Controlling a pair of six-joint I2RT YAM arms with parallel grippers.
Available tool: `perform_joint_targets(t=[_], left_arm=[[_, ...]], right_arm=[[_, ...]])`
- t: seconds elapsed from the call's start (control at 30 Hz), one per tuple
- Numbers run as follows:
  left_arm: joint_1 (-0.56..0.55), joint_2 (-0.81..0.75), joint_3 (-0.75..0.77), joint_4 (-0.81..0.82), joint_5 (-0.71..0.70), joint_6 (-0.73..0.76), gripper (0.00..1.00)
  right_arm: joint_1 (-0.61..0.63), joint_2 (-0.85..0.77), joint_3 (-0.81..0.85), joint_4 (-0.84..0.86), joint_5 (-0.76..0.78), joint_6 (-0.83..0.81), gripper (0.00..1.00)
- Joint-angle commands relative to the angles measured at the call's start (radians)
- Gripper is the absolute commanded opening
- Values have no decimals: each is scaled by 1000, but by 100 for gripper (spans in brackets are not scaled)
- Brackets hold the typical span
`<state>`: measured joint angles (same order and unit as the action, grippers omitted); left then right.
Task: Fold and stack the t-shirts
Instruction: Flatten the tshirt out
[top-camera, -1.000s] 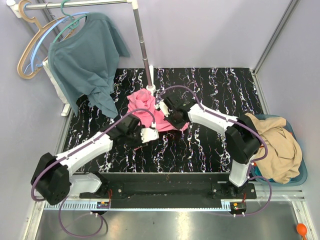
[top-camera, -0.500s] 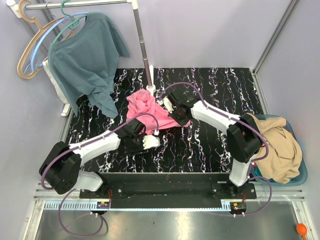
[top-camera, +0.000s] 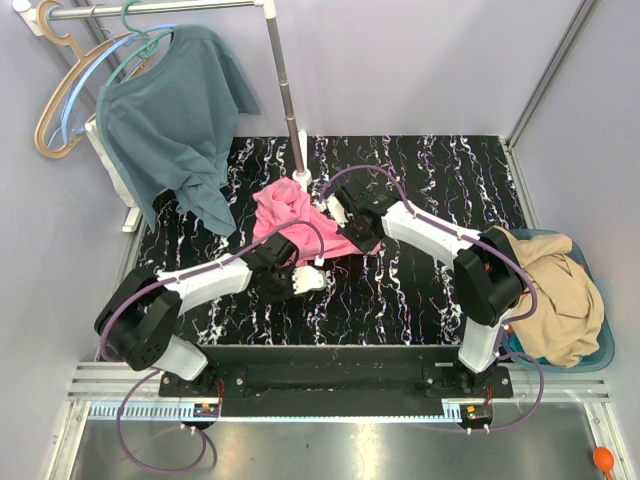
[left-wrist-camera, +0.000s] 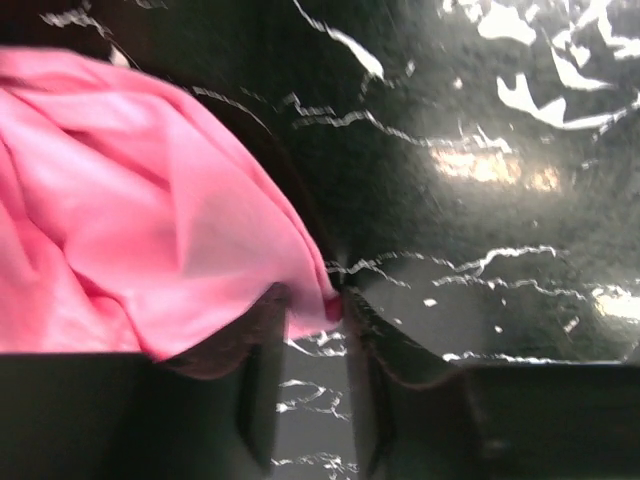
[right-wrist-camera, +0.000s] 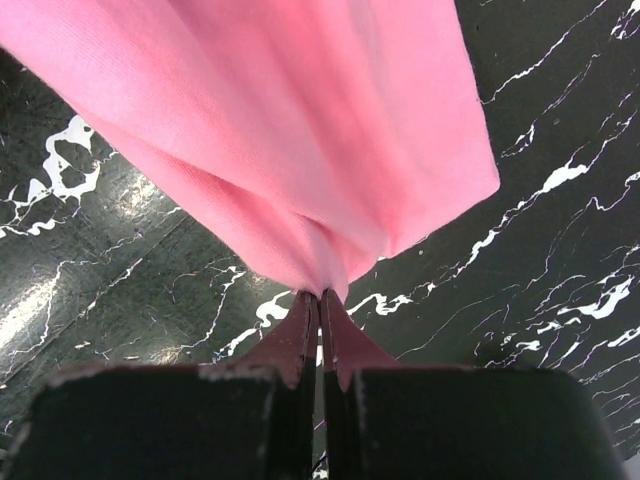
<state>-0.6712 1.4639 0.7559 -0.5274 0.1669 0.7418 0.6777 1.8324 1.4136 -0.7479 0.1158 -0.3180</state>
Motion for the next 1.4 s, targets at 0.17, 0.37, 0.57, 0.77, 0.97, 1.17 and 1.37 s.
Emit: perform_joint_targets(t=[0.17,0.37,0.57,0.77,0.97,1.17,1.37], left_arm=[[24,33,13,125,-47,-62,0],[96,-224,109,129,-219,-113,0],[160,-359,449,96,-322,-111,0],[189,-313,709,151,-443,-107,0],[223,-266,850,216,-512,-119,0],[232,-234,922,222,-518,-114,0],[232,-206,970,202,-532,-102,0]], right_arm=[[-10,-131,-19,-7,65,-1,0],[-76,-220,19,-5,160,7,0],[-177,-289,145,-5,251,-24,0],[-247,-308,310,8,304,-96,0],[-319,-283,467,15,324,-141,0],[-365,-289,550,16,321,-167,0],[-365,-330,525,6,291,-204,0]])
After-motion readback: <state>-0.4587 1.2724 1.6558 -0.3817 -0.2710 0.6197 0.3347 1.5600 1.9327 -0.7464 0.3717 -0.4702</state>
